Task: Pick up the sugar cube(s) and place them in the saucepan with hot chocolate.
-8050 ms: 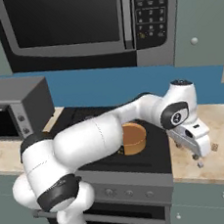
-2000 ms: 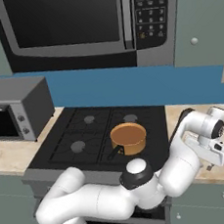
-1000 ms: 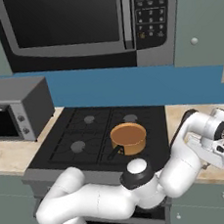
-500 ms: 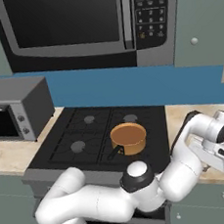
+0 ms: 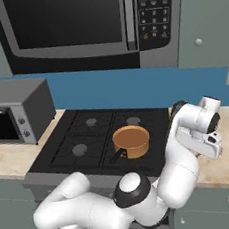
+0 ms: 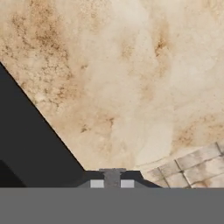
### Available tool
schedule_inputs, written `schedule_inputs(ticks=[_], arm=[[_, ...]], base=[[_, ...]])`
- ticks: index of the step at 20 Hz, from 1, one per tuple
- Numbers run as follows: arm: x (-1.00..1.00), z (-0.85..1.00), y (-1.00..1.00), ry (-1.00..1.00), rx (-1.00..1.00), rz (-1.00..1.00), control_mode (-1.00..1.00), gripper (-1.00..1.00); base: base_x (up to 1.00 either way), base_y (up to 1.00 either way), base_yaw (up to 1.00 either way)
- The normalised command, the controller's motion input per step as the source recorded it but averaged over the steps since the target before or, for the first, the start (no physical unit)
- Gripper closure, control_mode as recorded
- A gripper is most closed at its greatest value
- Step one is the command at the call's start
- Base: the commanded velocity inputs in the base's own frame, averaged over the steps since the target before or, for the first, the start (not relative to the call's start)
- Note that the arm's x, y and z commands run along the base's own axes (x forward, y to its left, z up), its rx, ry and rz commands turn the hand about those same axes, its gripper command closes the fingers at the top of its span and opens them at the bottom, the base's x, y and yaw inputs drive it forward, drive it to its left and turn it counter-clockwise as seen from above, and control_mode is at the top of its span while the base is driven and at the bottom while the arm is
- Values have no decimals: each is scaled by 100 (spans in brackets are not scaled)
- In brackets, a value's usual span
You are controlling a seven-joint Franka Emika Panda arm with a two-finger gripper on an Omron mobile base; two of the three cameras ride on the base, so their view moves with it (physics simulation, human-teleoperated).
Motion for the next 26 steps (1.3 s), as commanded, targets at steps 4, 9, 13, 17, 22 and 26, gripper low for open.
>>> schedule_inputs(ticks=[4, 9, 13, 17, 22, 26], arm=[[-46, 54, 100, -37, -16, 10, -100, 100], [-27, 44, 98, -30, -3, 0, -100, 100], [-15, 88, 68, -29, 0, 0, -100, 100], [0, 100, 56, -11, -6, 7, -100, 100], [0, 38, 22, 2, -5, 6, -100, 100], [6, -5, 13, 9, 0, 6, -100, 100]], base=[[0, 0, 0], [0, 0, 0], [0, 0, 0], [0, 0, 0], [0, 0, 0], [0, 0, 0]])
